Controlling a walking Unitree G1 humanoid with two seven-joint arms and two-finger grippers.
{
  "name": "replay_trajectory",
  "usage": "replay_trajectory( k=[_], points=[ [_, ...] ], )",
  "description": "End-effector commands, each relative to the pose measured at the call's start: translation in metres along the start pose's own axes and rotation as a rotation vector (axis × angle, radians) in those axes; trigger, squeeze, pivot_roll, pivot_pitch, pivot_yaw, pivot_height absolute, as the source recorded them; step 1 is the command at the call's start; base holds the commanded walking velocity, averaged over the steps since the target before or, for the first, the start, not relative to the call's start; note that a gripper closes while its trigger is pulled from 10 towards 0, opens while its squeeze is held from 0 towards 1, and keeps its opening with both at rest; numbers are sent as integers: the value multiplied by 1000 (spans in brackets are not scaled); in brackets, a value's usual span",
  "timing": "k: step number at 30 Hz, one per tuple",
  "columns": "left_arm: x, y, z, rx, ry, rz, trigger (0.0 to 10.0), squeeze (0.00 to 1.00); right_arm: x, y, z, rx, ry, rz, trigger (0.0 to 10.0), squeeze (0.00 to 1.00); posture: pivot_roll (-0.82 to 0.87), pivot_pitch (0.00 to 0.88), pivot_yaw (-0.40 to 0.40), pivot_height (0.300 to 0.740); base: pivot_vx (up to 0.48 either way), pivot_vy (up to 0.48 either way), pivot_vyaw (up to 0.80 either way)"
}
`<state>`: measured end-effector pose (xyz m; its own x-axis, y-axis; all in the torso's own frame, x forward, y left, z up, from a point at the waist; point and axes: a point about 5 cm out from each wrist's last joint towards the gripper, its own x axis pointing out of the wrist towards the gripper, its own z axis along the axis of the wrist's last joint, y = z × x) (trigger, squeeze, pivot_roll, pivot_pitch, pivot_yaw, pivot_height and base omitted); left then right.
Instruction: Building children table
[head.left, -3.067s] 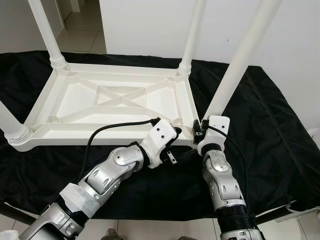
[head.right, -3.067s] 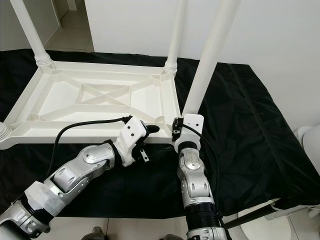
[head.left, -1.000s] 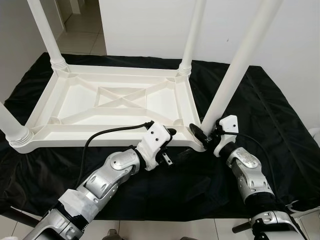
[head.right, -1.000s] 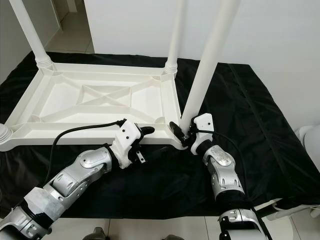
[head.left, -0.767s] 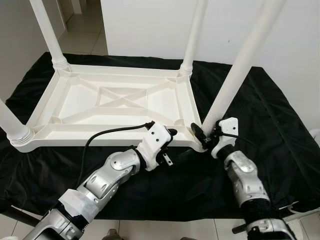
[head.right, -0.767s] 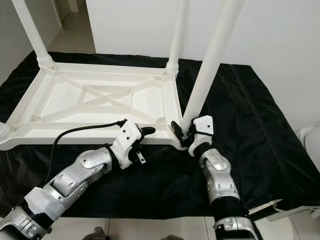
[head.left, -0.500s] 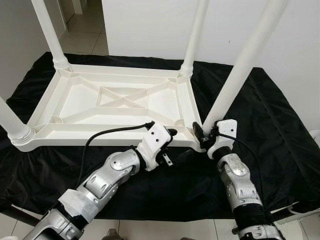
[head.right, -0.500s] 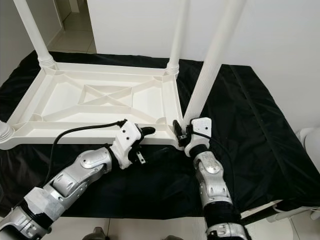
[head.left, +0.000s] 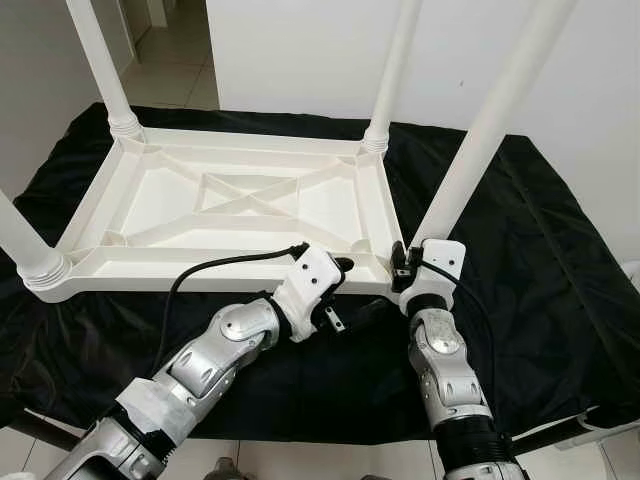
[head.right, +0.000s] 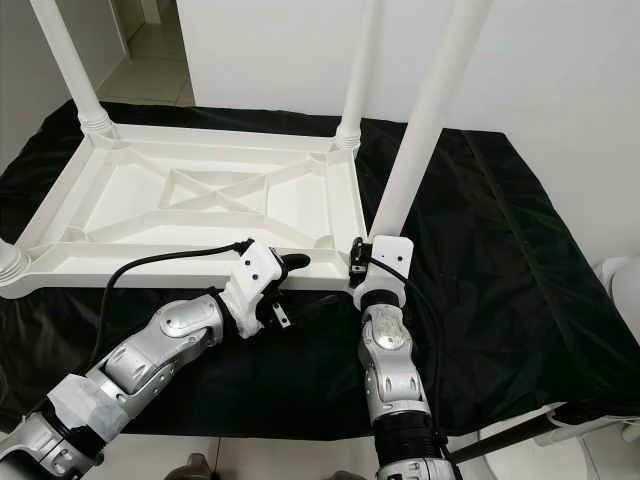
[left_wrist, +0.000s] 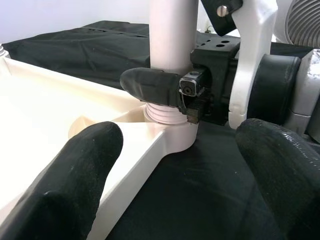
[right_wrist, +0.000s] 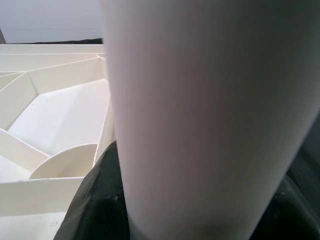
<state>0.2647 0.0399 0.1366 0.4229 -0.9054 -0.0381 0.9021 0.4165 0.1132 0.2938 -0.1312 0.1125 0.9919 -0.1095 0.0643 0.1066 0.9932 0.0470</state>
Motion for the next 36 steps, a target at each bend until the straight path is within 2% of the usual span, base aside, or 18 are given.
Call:
replay_trajectory(
  k=[1,3,4,10,12,13,14,15,19,21,24,26,32,33,36],
  points=[
    [0,-14,1,22,0,-257,10000,0,-9,1,-13,6,60,-11,10000,0,25,0,-64,740,0,0,0],
    [0,-13,1,23,0,-256,10000,0,-10,-1,-13,12,57,-14,10000,0,25,0,-64,740,0,0,0],
    [0,-13,1,23,0,-255,10000,0,-11,-2,-12,21,51,-9,10000,1000,25,0,-64,740,0,0,0],
    [0,-14,1,23,-2,-253,10000,0,-14,-8,-9,26,28,-7,10000,1000,24,0,-67,740,0,0,0],
    [0,-14,1,22,-2,-254,10000,0,-18,-18,-8,12,16,14,10000,1000,22,0,-69,740,0,0,0],
    [1,-14,1,22,-1,-255,10000,0,-20,-22,-8,14,24,62,10000,827,21,0,-68,740,0,0,0],
    [1,-14,1,22,-1,-255,10000,0,-20,-22,-8,14,24,62,10000,827,21,0,-68,740,0,0,0],
    [1,-14,0,22,-1,-256,10000,0,-22,-27,-9,12,26,119,10000,0,19,0,-66,740,0,0,0],
    [2,-14,1,24,-2,-257,10000,0,-23,-33,-9,5,29,197,10000,0,16,0,-64,740,0,0,0],
    [2,-14,1,23,-2,-258,10000,0,-21,-42,-8,-48,23,296,10000,0,13,0,-60,740,0,0,0],
    [3,-13,1,23,-2,-257,10000,0,-20,-45,-8,-72,25,358,10000,0,10,0,-56,740,0,0,0],
    [4,-12,2,25,-4,-256,10000,0,-11,-51,-6,-120,32,476,10000,0,7,0,-47,740,0,0,0],
    [5,-9,3,27,-7,-251,10000,0,3,-57,-1,-162,39,558,10000,0,9,0,-47,740,0,0,0],
    [5,-9,4,29,-9,-248,10000,0,11,-55,1,-171,50,602,10000,0,12,0,-45,740,0,0,0],
    [5,-9,4,29,-10,-247,10000,0,15,-53,1,-176,58,626,10000,0,12,0,-45,740,0,0,0]
  ],
)
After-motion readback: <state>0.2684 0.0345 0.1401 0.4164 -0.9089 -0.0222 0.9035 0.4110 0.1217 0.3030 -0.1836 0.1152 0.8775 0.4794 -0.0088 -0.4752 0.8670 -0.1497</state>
